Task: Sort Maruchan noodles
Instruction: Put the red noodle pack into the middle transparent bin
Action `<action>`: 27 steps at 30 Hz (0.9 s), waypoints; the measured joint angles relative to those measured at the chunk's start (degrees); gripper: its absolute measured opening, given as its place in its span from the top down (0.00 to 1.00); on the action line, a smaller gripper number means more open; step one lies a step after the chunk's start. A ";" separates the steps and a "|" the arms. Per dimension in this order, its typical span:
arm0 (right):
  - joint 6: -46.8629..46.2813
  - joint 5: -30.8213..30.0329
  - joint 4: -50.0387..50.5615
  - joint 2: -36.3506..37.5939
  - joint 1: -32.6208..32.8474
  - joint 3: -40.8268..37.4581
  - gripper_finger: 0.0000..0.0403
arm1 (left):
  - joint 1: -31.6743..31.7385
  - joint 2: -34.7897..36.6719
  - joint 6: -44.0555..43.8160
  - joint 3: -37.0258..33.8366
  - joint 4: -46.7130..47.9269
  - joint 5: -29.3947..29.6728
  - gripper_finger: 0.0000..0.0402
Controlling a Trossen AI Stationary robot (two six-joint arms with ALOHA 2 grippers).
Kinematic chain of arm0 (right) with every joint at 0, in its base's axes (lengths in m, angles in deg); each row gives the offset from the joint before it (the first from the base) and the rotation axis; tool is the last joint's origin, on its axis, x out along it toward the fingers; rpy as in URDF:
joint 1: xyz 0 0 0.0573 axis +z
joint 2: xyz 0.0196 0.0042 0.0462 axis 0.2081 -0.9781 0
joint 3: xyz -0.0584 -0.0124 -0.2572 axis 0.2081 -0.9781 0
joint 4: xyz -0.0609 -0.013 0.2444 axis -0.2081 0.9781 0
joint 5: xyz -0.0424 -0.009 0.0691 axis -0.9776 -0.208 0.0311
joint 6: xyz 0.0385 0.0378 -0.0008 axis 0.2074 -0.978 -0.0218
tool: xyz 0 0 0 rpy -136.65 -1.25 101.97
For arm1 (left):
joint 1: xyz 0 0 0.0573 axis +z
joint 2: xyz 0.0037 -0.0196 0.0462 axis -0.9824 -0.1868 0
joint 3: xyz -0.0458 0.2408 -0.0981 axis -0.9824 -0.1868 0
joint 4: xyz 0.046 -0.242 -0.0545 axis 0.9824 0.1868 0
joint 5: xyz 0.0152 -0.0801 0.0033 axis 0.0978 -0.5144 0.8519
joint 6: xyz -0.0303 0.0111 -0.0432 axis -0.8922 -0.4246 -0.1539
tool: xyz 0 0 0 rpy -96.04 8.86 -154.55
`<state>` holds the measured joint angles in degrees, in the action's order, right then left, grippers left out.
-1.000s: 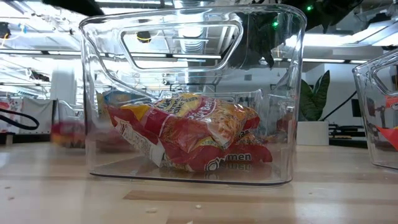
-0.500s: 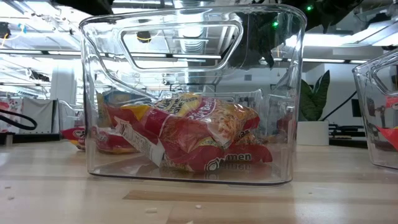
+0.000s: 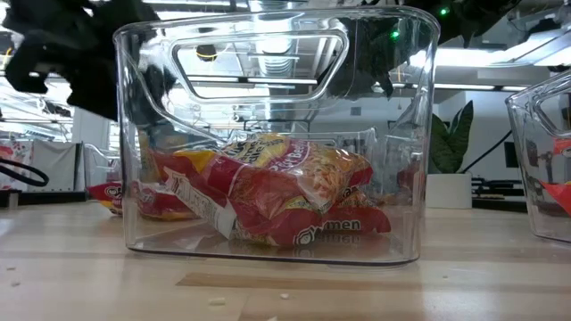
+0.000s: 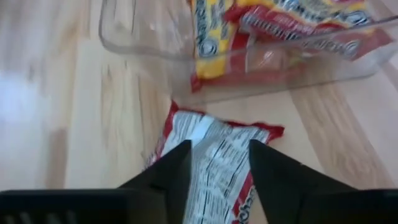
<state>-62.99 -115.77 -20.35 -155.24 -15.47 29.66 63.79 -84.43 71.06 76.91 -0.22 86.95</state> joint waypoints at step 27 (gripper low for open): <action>-0.01 0.00 0.71 -0.02 0.00 -0.02 0.55 | 13.25 -8.42 0.80 -3.31 -7.95 -12.61 0.39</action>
<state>-63.01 -115.77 -19.64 -155.26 -15.47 29.64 77.04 -92.85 71.86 73.60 -8.17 74.34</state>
